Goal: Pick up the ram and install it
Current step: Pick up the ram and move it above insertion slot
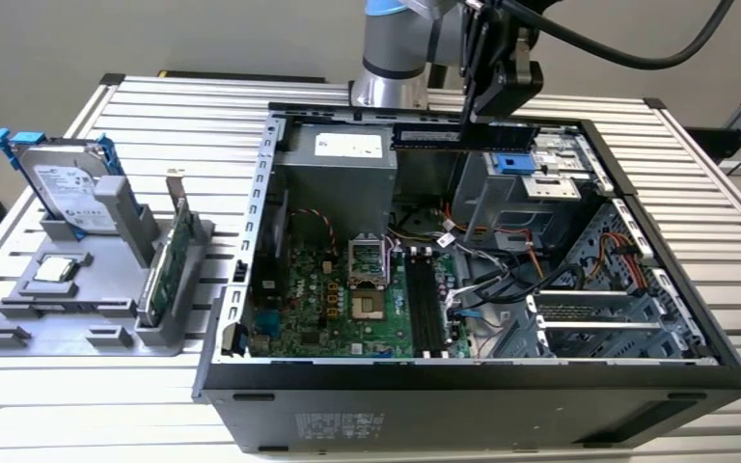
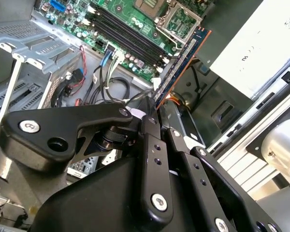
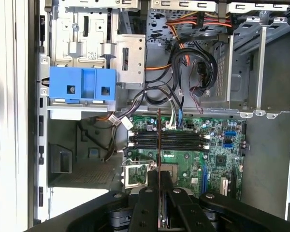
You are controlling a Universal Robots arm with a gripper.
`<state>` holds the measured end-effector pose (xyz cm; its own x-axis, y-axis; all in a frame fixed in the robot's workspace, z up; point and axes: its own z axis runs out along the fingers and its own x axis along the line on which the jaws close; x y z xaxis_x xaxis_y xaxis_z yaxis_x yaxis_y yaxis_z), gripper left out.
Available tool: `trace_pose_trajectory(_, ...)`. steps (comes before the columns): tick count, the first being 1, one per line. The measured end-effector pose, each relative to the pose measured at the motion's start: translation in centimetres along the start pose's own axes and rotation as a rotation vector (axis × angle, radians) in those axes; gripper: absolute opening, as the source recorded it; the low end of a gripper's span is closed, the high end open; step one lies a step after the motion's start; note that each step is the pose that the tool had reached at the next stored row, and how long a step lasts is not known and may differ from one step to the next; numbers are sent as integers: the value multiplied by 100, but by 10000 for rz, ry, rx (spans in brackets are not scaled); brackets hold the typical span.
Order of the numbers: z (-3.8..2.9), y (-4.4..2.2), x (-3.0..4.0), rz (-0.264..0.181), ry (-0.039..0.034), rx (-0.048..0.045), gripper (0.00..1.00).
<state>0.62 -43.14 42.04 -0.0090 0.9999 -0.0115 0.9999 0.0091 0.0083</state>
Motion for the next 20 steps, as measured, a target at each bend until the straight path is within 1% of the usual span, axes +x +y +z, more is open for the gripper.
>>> trace_pose_trajectory(10, 0, 0, 1, 58, -1, 1, 0)
trace_pose_trajectory(20, 0, 0, 1, 224, -1, 3, 0)
